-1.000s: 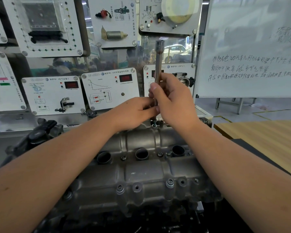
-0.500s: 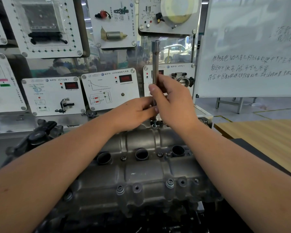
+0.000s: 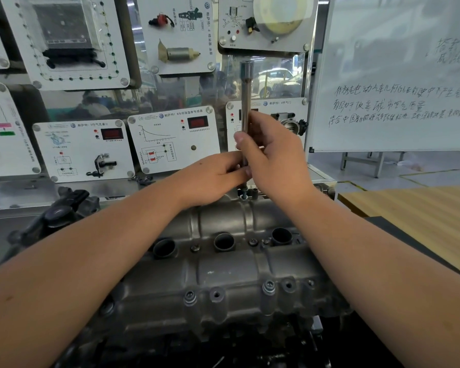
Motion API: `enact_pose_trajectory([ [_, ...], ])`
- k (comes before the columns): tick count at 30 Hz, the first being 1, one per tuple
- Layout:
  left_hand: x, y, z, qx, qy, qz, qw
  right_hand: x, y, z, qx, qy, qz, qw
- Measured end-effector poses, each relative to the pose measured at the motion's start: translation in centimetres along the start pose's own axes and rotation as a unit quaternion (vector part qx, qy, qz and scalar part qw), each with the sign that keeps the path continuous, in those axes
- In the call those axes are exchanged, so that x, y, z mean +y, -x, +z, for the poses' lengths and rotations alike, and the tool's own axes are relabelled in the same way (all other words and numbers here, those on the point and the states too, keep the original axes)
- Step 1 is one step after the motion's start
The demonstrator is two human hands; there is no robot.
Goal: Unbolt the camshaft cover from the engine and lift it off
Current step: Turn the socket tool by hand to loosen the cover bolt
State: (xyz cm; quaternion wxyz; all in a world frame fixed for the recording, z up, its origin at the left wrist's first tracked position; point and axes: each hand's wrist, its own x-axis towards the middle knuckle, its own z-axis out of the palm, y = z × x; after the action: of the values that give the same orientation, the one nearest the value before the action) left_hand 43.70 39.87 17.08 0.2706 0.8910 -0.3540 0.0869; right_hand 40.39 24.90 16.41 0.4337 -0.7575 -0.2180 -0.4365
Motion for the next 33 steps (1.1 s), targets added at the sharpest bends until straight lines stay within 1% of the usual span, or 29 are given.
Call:
enact_pose_trajectory([
  [3, -0.07, 0.09, -0.02, -0.001, 0.025, -0.009, 1.000, 0.08, 0.01, -0.11, -0.020, -0.006, 0.001, 1.000],
  [8, 0.15, -0.07, -0.06, 0.001, -0.010, -0.004, 1.000, 0.08, 0.09, -0.11, -0.033, -0.038, 0.015, 0.999],
  [10, 0.24, -0.10, -0.04, 0.003, -0.021, 0.002, 1.000, 0.15, 0.08, 0.04, -0.020, -0.024, 0.017, 0.999],
  [13, 0.26, -0.08, -0.02, 0.003, -0.021, 0.003, 1.000, 0.16, -0.04, 0.07, 0.013, -0.003, -0.010, 1.000],
  [17, -0.02, -0.05, -0.01, -0.003, 0.004, -0.010, 1.000, 0.28, -0.11, -0.11, -0.012, -0.026, 0.000, 1.000],
  [21, 0.02, -0.07, -0.11, -0.001, -0.007, -0.006, 1.000, 0.14, 0.01, -0.07, -0.030, -0.045, 0.029, 0.998],
  [27, 0.16, -0.18, 0.11, 0.005, -0.026, 0.009, 1.000, 0.16, 0.04, -0.08, -0.002, -0.005, -0.003, 1.000],
  [31, -0.02, -0.03, 0.05, -0.004, 0.007, -0.010, 1.000, 0.37, -0.01, -0.11, -0.016, -0.025, 0.015, 0.999],
  [33, -0.09, 0.01, -0.07, -0.003, 0.004, -0.008, 1.000, 0.33, 0.00, -0.04, -0.024, -0.042, 0.038, 0.998],
])
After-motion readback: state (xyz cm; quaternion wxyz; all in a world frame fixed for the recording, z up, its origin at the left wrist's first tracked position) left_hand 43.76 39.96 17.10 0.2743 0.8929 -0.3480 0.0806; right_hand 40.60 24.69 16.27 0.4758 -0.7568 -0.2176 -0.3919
